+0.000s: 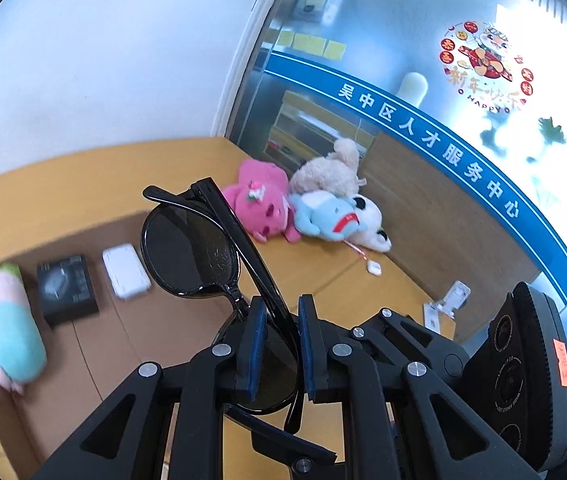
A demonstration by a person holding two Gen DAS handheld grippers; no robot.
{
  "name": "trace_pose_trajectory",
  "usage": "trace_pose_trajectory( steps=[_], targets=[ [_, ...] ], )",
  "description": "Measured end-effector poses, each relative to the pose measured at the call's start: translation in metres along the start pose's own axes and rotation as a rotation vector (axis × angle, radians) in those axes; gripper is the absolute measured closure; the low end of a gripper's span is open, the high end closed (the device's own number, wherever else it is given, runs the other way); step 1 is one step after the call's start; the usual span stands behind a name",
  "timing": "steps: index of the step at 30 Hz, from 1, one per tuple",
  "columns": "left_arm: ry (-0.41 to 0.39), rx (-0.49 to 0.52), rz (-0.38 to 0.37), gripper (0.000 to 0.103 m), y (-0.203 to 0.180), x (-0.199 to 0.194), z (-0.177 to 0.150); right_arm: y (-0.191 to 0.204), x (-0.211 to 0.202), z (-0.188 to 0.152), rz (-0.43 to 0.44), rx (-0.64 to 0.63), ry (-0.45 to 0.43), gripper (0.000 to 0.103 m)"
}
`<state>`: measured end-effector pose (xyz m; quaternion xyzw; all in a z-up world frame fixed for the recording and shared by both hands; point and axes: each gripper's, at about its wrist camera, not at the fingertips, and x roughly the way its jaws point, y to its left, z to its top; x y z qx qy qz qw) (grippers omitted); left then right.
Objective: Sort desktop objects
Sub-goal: 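Lift the sunglasses with the left tool and lower them into the box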
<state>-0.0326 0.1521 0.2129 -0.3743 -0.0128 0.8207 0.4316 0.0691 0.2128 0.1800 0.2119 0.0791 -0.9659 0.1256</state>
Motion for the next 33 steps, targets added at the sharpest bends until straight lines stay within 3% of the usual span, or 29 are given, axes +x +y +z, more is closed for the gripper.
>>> trace_pose_trajectory(
  steps=[5,10,23,33],
  targets=[
    [0.018,-0.011,0.000,0.090,0.022,0.018,0.028,-0.010,0.026,0.020,0.002,0.012,0.023,0.047],
    [0.068,-0.071,-0.012,0.090,0.058,0.055,0.037,-0.028,0.069,0.016,0.031,0.049,0.094,0.047],
    [0.339,-0.300,-0.126,0.090,0.155,0.208,-0.014,-0.075,0.187,-0.070,0.100,0.228,0.464,0.047],
    [0.457,-0.409,-0.207,0.090,0.174,0.268,-0.041,-0.096,0.226,-0.108,0.056,0.309,0.744,0.047]
  ],
)
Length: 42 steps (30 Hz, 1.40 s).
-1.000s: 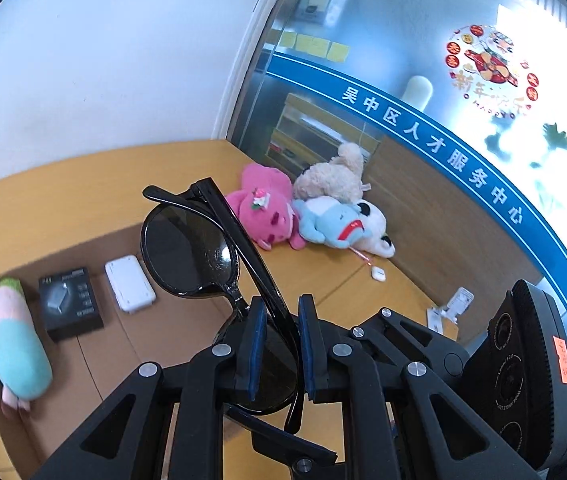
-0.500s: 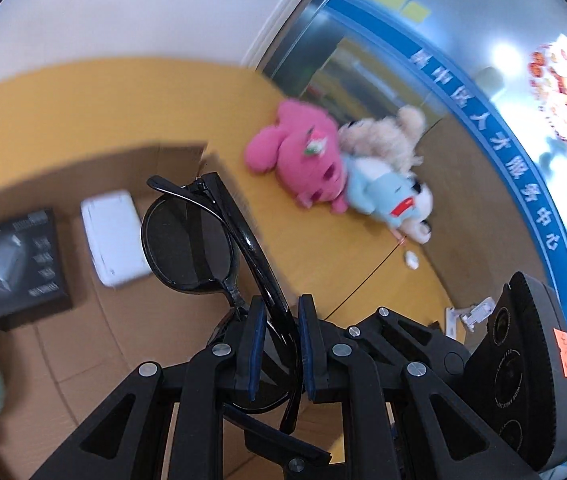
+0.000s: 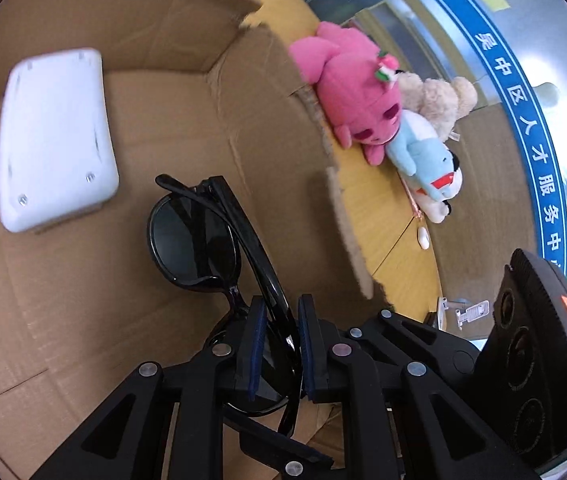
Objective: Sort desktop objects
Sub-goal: 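Lift the sunglasses with the left tool and lower them into the box, then open the left tool to release the sunglasses, then move the left tool to the clear phone case on the table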
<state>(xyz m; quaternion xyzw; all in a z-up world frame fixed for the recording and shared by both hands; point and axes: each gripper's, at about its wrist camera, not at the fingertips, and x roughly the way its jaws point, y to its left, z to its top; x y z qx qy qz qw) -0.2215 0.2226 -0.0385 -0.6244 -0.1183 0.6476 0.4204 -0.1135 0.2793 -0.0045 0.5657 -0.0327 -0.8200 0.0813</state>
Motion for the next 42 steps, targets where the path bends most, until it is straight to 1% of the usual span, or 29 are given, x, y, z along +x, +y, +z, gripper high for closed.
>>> trace_pose_trajectory(
  steps=[2,8,11,14,16,19,20,21,22,23,24,26,27,28,29,30,31,32,33,34,38,42],
  targets=[
    [0.014,-0.025,-0.020,0.091,0.006,0.005,0.000,0.000,0.004,-0.001,-0.012,0.003,0.024,0.047],
    [0.033,-0.029,-0.017,0.090,0.010,0.011,0.000,-0.002,0.010,-0.003,-0.019,0.029,0.057,0.048],
    [0.027,-0.025,0.007,0.086,0.005,0.011,0.001,-0.003,0.009,-0.006,-0.016,0.042,0.060,0.048],
    [0.005,-0.008,0.072,0.080,-0.001,0.002,-0.004,-0.003,0.004,-0.012,-0.008,0.051,0.059,0.046],
    [-0.012,-0.007,0.087,0.071,-0.001,-0.008,-0.008,0.000,0.000,-0.016,-0.016,0.046,0.056,0.046],
    [-0.066,0.016,0.105,0.070,-0.010,-0.032,-0.020,0.005,-0.010,-0.025,-0.033,0.027,0.049,0.043],
    [-0.090,0.029,0.107,0.069,-0.014,-0.041,-0.025,0.007,-0.015,-0.030,-0.040,0.021,0.038,0.042],
    [-0.117,0.040,0.116,0.065,-0.019,-0.051,-0.030,0.009,-0.022,-0.035,-0.049,0.017,0.024,0.041],
    [-0.155,0.056,0.140,0.062,-0.025,-0.063,-0.037,0.013,-0.028,-0.039,-0.058,0.012,0.004,0.039],
    [-0.211,0.073,0.178,0.060,-0.033,-0.079,-0.047,0.015,-0.038,-0.044,-0.079,0.002,-0.029,0.036],
    [-0.257,0.082,0.207,0.056,-0.040,-0.093,-0.056,0.017,-0.045,-0.043,-0.096,-0.007,-0.061,0.032],
    [-0.370,0.110,0.262,0.048,-0.054,-0.123,-0.078,0.022,-0.071,-0.056,-0.155,-0.039,-0.184,0.032],
    [-0.434,0.131,0.295,0.040,-0.062,-0.138,-0.091,0.024,-0.082,-0.062,-0.185,-0.046,-0.236,0.031],
    [-0.508,0.158,0.344,0.030,-0.072,-0.153,-0.107,0.027,-0.091,-0.068,-0.200,-0.047,-0.270,0.028],
    [-0.568,0.183,0.393,0.025,-0.081,-0.165,-0.122,0.030,-0.103,-0.077,-0.199,-0.042,-0.313,0.026],
    [-0.618,0.206,0.437,0.018,-0.089,-0.175,-0.135,0.032,-0.109,-0.081,-0.192,-0.036,-0.337,0.024],
    [-0.663,0.227,0.478,0.013,-0.095,-0.183,-0.148,0.035,-0.113,-0.084,-0.183,-0.031,-0.366,0.024],
    [-0.697,0.242,0.510,0.011,-0.098,-0.191,-0.159,0.031,-0.113,-0.077,-0.178,-0.031,-0.383,0.024],
    [-0.737,0.252,0.547,0.007,-0.101,-0.198,-0.172,0.037,-0.117,-0.082,-0.175,-0.033,-0.400,0.024],
    [-0.770,0.257,0.583,0.004,-0.104,-0.203,-0.184,0.043,-0.121,-0.089,-0.174,-0.035,-0.419,0.024],
    [-0.859,0.249,0.685,0.003,-0.108,-0.218,-0.221,0.060,-0.126,-0.107,-0.179,-0.061,-0.451,0.024],
    [-0.898,0.227,0.716,0.002,-0.106,-0.229,-0.245,0.080,-0.139,-0.115,-0.180,-0.080,-0.473,0.024]
  ],
)
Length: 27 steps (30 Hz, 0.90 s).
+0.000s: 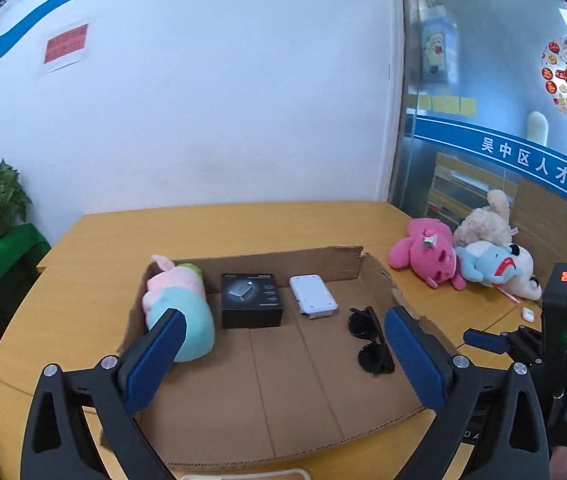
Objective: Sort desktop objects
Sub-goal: 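Move the left tool to the clear phone case on the table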
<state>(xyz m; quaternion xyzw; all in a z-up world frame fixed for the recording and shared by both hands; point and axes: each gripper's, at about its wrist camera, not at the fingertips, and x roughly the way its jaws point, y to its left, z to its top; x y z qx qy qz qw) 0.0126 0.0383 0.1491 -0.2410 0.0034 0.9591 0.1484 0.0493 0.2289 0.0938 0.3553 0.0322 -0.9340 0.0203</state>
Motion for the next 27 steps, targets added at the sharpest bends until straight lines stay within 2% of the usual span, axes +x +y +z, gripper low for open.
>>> trace_pose_trajectory(
  steps=[5,18,24,27],
  targets=[
    [-0.001,-0.004,0.071,0.002,0.008,-0.010,-0.011,0.010,-0.009,-0.006,-0.009,-0.010,-0.033,0.024],
    [0.056,-0.024,0.072,0.002,0.026,-0.010,-0.035,0.023,0.000,-0.014,0.010,-0.012,-0.038,0.024],
    [0.146,-0.019,0.056,0.002,0.050,-0.008,-0.065,0.031,-0.009,-0.034,0.121,-0.001,-0.042,0.024],
    [0.210,-0.037,0.061,0.002,0.071,-0.009,-0.090,0.047,-0.006,-0.056,0.227,-0.055,0.004,0.024]
  ],
)
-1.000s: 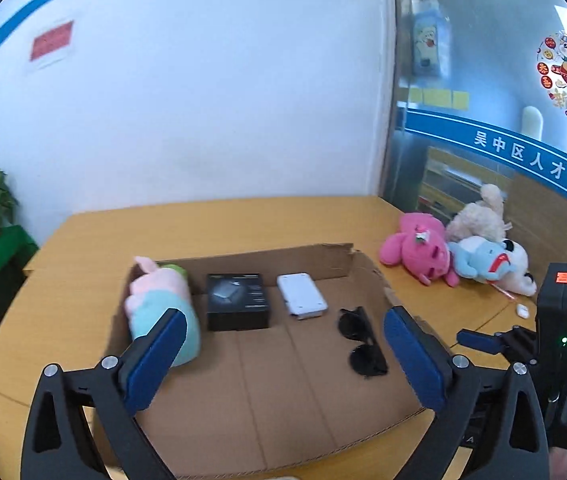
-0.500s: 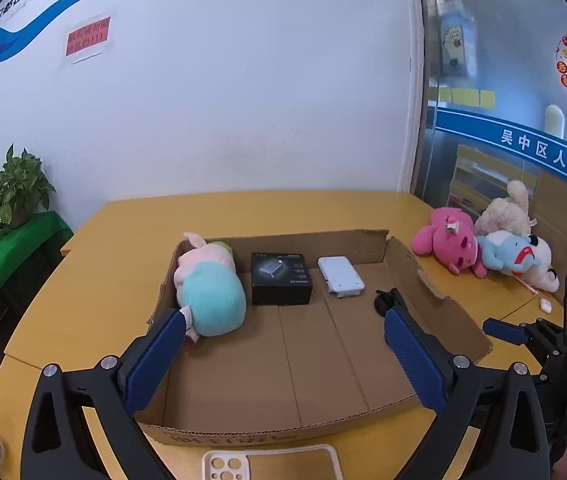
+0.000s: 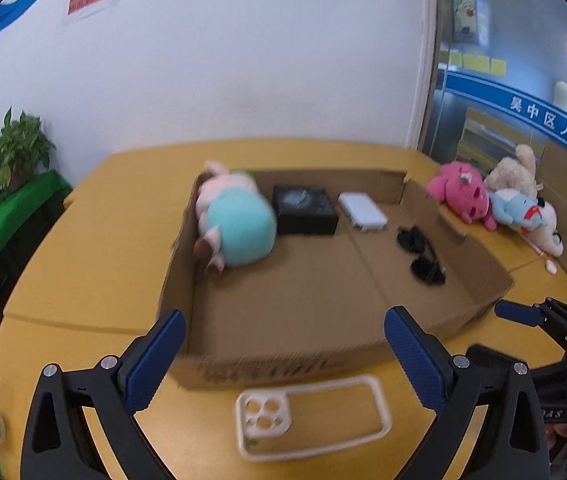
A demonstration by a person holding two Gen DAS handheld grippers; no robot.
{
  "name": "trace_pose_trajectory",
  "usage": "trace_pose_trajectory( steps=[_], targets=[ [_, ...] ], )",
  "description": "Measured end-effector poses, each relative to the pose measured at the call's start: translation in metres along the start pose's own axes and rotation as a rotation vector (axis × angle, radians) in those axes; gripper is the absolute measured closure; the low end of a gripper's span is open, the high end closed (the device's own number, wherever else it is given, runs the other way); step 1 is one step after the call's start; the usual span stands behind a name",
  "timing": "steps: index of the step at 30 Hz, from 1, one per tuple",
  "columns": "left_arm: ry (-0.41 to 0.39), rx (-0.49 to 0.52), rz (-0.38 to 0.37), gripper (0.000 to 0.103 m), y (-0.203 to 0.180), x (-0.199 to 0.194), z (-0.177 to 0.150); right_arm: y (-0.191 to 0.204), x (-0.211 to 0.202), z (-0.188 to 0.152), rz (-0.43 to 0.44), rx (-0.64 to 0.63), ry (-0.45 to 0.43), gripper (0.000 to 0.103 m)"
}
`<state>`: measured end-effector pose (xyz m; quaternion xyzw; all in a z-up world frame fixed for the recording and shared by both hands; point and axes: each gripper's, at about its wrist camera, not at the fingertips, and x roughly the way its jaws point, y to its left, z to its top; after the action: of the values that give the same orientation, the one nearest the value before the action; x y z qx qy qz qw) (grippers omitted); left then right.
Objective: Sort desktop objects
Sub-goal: 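Move the left tool to the clear phone case on the table, then close the left tool on the white rim of the phone case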
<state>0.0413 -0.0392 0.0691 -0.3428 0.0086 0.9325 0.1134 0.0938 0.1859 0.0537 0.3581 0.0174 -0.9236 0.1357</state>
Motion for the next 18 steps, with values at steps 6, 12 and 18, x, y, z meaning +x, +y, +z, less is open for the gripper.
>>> trace_pose_trajectory(
  steps=[6,12,18],
  targets=[
    [0.133,-0.083,-0.026,0.013,0.035,0.024,-0.042,0.032,0.050,-0.038,0.136,-0.014,0.185,0.025],
    [0.250,-0.078,-0.064,0.041,0.039,0.054,-0.066,0.036,0.078,-0.041,0.136,0.008,0.244,0.034],
    [0.323,-0.065,-0.084,0.062,0.036,0.073,-0.079,0.044,0.084,-0.048,0.100,-0.031,0.243,0.044]
  ],
)
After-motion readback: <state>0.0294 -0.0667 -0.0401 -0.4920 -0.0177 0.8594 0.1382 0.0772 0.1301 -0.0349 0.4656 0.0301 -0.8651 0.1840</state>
